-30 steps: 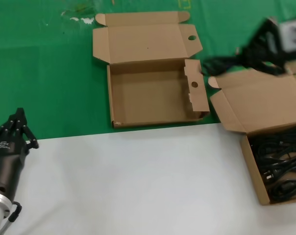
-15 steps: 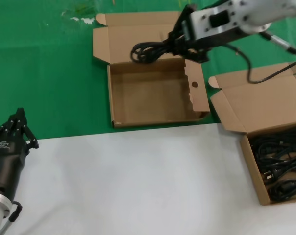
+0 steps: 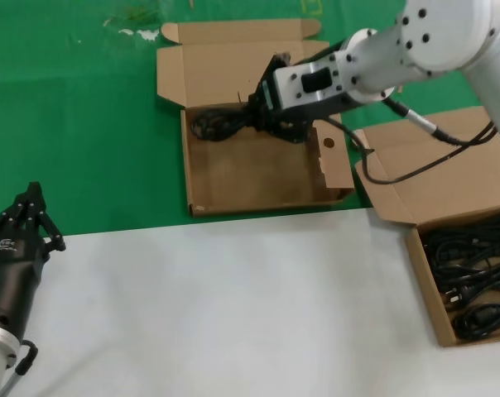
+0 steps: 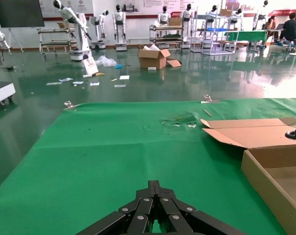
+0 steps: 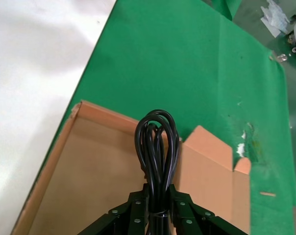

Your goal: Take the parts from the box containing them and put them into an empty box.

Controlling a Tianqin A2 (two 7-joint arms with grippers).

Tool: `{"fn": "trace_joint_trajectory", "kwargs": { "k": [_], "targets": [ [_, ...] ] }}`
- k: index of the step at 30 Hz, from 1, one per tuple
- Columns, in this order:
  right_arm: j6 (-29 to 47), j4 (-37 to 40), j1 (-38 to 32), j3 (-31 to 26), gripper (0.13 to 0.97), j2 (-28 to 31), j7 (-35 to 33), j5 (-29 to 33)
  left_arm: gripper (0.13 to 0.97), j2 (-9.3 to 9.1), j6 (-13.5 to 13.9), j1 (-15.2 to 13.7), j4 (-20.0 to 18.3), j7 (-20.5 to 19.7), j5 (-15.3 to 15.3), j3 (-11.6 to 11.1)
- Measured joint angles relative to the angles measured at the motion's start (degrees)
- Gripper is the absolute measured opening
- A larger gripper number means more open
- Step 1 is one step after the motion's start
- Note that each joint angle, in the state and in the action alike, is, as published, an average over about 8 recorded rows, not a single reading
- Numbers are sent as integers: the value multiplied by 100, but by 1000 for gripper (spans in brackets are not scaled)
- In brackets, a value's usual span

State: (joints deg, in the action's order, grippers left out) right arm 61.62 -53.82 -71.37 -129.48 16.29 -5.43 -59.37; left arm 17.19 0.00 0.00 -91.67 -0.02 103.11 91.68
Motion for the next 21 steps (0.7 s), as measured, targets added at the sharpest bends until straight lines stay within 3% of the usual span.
{"fn": "trace_joint_trajectory", "kwargs": {
  "k": [6,13,21],
  "targets": [
    [-166,285,68,-27,209,-115,-161,-70,140,0,0,0,0,0,0,0],
    [-222,371,96,-11,273,-108,-259,-175,140,0,0,0,0,0,0,0],
    [-357,-238,261,362,386,179,-31,-538,140,0,0,0,0,0,0,0]
  ]
}}
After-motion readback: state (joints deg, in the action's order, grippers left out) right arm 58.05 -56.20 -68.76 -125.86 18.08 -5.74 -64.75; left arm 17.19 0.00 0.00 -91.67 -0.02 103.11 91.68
